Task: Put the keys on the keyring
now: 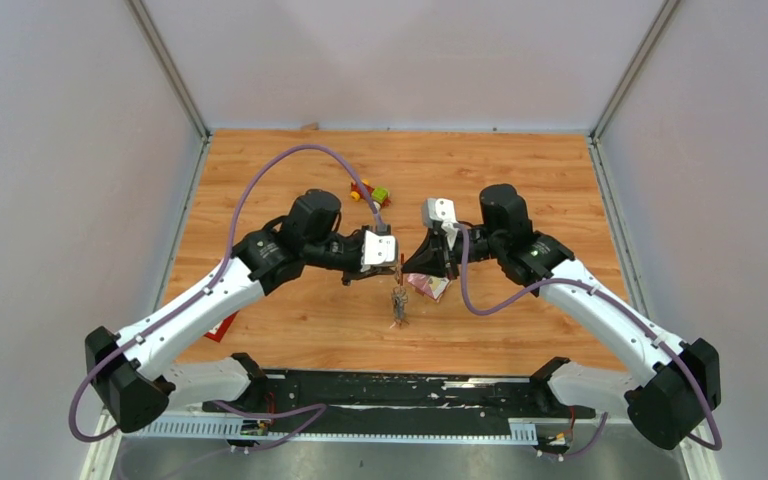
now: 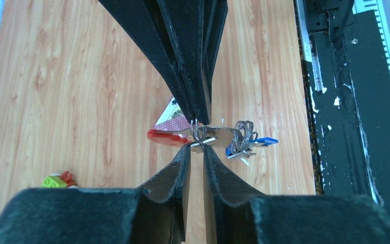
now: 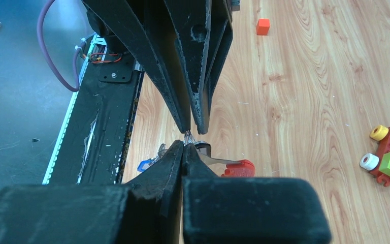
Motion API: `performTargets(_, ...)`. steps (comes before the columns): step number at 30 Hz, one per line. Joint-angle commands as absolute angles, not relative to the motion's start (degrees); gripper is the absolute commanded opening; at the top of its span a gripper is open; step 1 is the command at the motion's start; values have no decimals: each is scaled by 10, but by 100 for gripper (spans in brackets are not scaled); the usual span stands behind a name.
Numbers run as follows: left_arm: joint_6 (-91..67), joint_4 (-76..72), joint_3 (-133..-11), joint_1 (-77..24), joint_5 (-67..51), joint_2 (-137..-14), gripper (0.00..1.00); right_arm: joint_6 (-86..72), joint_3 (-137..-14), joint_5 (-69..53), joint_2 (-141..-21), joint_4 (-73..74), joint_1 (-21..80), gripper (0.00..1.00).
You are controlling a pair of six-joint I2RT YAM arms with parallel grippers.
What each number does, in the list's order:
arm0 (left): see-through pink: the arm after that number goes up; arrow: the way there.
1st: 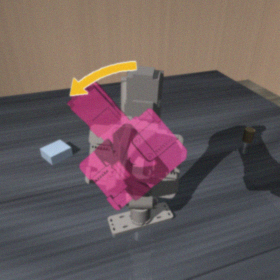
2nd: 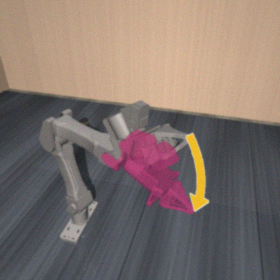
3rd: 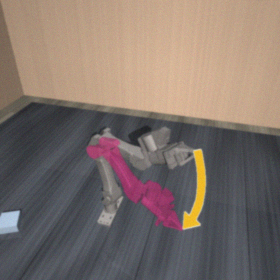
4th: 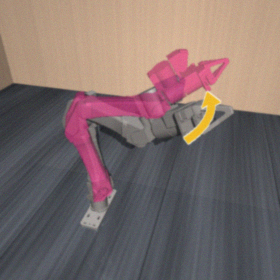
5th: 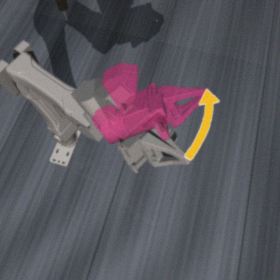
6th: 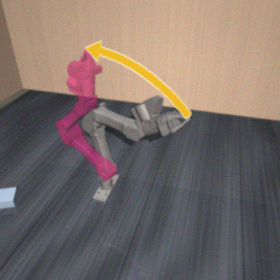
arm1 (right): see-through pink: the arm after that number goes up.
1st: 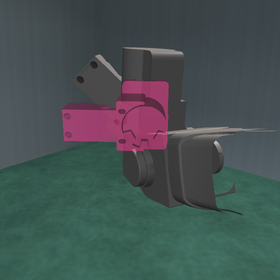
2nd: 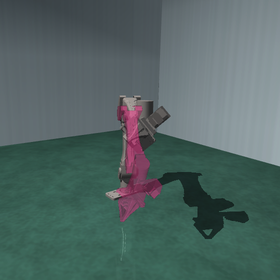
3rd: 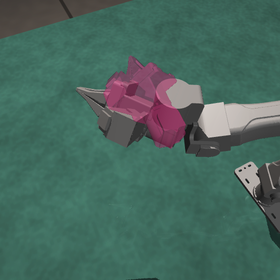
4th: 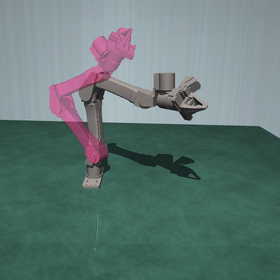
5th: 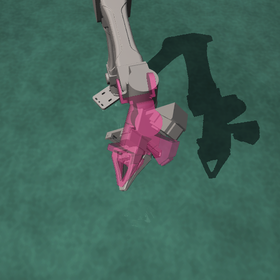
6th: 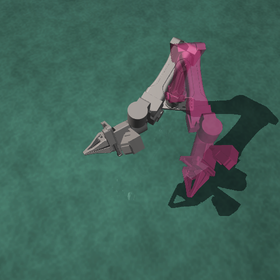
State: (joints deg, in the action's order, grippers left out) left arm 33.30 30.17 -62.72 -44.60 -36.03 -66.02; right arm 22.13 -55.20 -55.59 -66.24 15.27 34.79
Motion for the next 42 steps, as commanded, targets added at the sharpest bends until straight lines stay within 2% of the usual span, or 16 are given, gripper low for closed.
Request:
performTargets(1, 338, 278, -629, -447, -383, -671, 20, 211, -577, -563, -645, 116, 345, 0)
performTargets(12, 330, 263, -609, -448, -403, -672, 8, 208, -573, -553, -642, 111, 341, 0)
performTargets(16, 324, 258, -606, -448, -412, -674, 0, 206, -572, -547, -641, 110, 340, 0)
performTargets(34, 297, 237, -614, -449, -437, -695, 0, 184, -560, -515, -641, 86, 340, 0)
performTargets(36, 294, 234, -614, -449, -442, -696, 3, 182, -559, -514, -642, 84, 340, 0)
performTargets(42, 303, 243, -618, -449, -420, -686, 25, 197, -555, -511, -636, 90, 341, 0)
